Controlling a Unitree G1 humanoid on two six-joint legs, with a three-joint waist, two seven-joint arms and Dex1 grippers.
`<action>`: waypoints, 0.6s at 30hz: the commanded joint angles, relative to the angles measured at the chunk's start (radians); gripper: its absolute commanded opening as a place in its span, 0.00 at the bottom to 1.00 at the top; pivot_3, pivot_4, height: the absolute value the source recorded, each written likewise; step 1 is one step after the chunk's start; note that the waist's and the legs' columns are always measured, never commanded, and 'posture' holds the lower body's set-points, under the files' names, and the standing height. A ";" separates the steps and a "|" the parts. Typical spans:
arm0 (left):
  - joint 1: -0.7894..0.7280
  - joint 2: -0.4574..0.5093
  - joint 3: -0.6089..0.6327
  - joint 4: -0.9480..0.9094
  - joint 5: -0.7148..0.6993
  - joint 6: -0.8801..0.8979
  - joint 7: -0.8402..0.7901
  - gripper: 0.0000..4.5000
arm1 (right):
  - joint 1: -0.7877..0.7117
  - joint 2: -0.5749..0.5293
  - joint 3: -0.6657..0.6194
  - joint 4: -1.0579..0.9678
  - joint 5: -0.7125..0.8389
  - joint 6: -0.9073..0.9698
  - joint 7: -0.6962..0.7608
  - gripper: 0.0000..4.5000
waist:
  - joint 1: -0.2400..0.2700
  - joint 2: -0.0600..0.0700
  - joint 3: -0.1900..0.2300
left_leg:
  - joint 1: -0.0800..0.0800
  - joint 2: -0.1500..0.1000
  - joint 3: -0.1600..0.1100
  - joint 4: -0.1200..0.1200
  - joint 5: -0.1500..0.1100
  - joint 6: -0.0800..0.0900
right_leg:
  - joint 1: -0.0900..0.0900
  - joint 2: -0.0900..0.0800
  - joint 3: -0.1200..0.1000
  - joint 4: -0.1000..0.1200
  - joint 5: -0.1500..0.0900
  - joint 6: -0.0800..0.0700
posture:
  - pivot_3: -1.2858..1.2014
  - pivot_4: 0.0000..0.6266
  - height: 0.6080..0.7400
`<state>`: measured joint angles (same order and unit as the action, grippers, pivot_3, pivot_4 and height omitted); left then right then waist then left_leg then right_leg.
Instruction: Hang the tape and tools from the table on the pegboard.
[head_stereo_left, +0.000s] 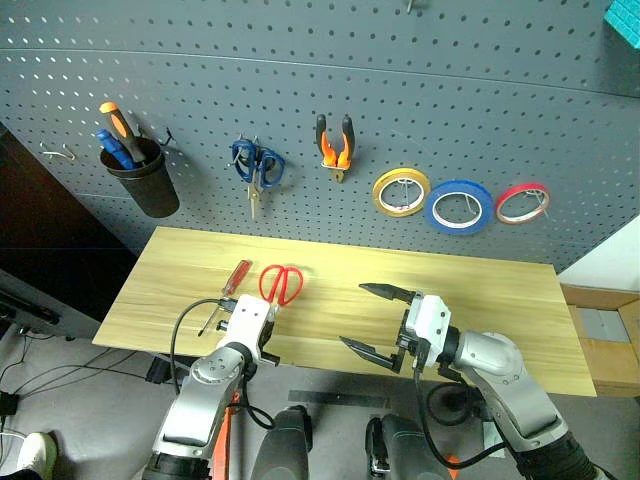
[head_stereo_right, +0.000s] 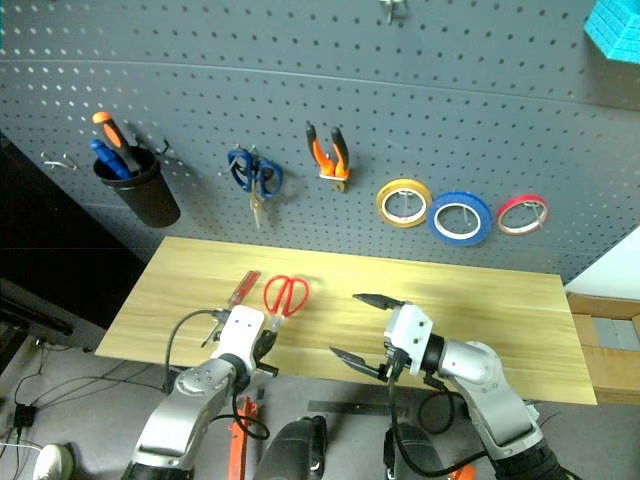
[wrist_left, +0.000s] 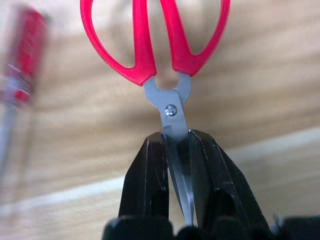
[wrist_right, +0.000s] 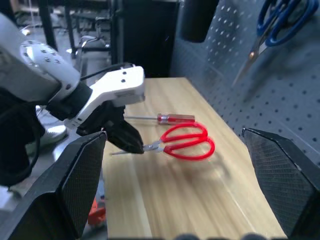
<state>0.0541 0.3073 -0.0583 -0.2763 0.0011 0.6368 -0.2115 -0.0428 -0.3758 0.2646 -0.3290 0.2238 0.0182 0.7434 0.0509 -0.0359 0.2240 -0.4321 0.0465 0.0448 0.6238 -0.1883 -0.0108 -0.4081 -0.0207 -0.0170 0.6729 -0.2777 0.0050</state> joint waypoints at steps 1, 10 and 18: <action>0.104 -0.030 0.033 -0.203 0.041 -0.112 0.077 0.06 | 0.032 0.062 -0.078 -0.148 0.136 0.067 -0.093 1.00 | 0.000 0.000 0.000 | 0.000 0.000 0.000 0.000 0.000 0.000 | 0.000 0.000 0.000 0.000 0.000 0.000 | 0.58 0.25 1.00; 0.116 -0.021 0.034 -0.310 0.162 -0.389 0.145 0.06 | -0.005 0.142 -0.072 -0.254 0.194 0.139 -0.185 1.00 | 0.011 0.000 -0.014 | 0.000 -0.001 0.000 0.001 0.000 0.000 | 0.000 0.000 0.000 0.000 0.000 0.000 | 0.58 0.23 1.00; -0.104 -0.020 0.078 -0.132 0.143 -0.434 0.138 0.06 | -0.122 0.181 -0.075 -0.184 0.157 0.087 -0.190 1.00 | 0.018 -0.002 -0.024 | 0.000 -0.001 0.000 0.001 0.000 0.000 | 0.000 0.001 0.000 0.001 0.000 0.000 | 0.58 0.23 1.00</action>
<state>-0.0199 0.2838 -0.0036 -0.4198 0.1495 0.2299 -0.0758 -0.1428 -0.2044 0.1972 -0.5010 0.3783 0.1349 0.5581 0.0686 -0.0377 0.1999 -0.4322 0.0460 0.0450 0.6256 -0.1882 -0.0106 -0.4080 -0.0191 -0.0177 0.6743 -0.2776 0.0050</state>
